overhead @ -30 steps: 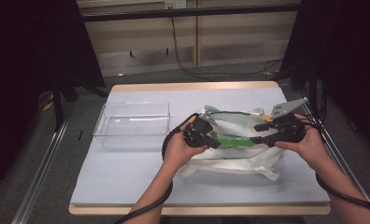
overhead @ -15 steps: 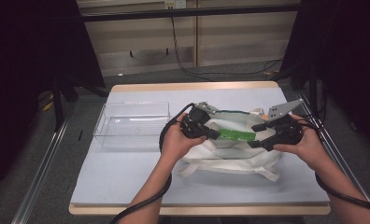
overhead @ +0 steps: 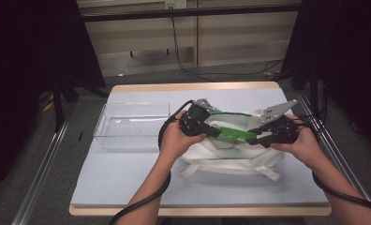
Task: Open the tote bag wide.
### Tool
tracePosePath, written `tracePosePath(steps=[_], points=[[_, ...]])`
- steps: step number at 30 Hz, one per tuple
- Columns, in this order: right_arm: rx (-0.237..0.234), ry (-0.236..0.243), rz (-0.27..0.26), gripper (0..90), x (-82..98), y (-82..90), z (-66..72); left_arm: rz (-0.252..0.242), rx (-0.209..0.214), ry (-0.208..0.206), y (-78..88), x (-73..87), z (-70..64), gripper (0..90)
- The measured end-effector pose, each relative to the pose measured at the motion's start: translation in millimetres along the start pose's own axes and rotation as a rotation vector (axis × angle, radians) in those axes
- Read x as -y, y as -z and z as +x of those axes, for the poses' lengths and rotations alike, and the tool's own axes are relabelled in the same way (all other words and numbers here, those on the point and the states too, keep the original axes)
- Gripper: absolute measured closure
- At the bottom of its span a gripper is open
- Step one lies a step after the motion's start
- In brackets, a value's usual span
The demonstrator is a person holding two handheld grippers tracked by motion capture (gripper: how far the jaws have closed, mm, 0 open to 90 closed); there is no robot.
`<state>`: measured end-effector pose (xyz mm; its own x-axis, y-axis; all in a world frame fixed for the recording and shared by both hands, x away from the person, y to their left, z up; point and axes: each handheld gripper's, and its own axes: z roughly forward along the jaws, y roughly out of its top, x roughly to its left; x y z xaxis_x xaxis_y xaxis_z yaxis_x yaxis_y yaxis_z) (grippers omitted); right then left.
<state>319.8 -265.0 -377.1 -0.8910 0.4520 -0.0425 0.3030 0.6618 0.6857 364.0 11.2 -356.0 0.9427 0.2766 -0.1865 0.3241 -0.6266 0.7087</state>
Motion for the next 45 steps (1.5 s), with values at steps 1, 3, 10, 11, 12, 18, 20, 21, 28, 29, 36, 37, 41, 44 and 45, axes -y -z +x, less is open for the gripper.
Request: tracePosePath(steps=[1,3,10,11,12,18,20,21,28,29,36,37,41,44,45], points=[[0.004,0.018,0.010,72.8,-1.3,-1.6,1.4,-0.009,-0.008,0.000,0.0,0.9,0.5,90.0],[0.002,0.028,0.013,76.4,-2.3,-1.5,2.3,0.014,-0.009,-0.008,2.3,1.2,1.4,90.0],[-0.010,0.043,0.017,87.7,-4.3,1.1,1.8,-0.003,-0.009,-0.021,0.7,3.4,-0.4,90.0],[-0.008,0.049,0.023,87.8,-5.0,1.7,2.0,-0.004,-0.010,-0.031,0.6,3.6,-0.3,90.0],[-0.010,0.052,0.021,88.0,-5.5,2.0,2.2,-0.004,-0.010,-0.031,0.6,3.6,-0.3,90.0],[-0.018,0.061,0.020,88.7,-9.8,6.7,2.9,0.002,-0.048,-0.084,4.4,2.5,-1.6,74.2],[-0.018,0.070,0.027,88.8,-11.9,7.8,3.8,0.013,-0.064,-0.101,5.3,1.4,-2.2,66.5],[-0.017,0.075,0.029,88.8,-12.7,8.6,4.3,0.016,-0.074,-0.109,5.3,0.8,-3.1,62.4],[-0.014,0.088,0.037,88.8,-15.7,10.5,5.7,0.088,-0.102,-0.185,0.7,-6.7,-9.0,47.6],[-0.016,0.094,0.038,88.8,-16.8,10.7,5.9,0.106,-0.113,-0.209,-2.3,-10.5,-10.6,47.3],[-0.017,0.092,0.032,88.7,-17.2,11.2,6.3,0.166,-0.119,-0.272,-14.8,-20.1,-15.9,46.2],[-0.017,0.092,0.032,88.7,-17.2,11.2,6.3,0.166,-0.119,-0.272,-14.8,-20.1,-15.9,46.3],[-0.021,0.094,0.026,88.7,-17.3,11.5,6.4,0.197,-0.123,-0.302,-22.3,-23.7,-18.7,46.2],[-0.021,0.096,0.024,88.7,-18.5,12.4,6.9,0.218,-0.119,-0.326,-25.3,-24.8,-20.1,46.8],[-0.021,0.100,0.022,88.7,-18.8,12.5,6.8,0.224,-0.119,-0.335,-26.1,-25.2,-20.0,47.4]])
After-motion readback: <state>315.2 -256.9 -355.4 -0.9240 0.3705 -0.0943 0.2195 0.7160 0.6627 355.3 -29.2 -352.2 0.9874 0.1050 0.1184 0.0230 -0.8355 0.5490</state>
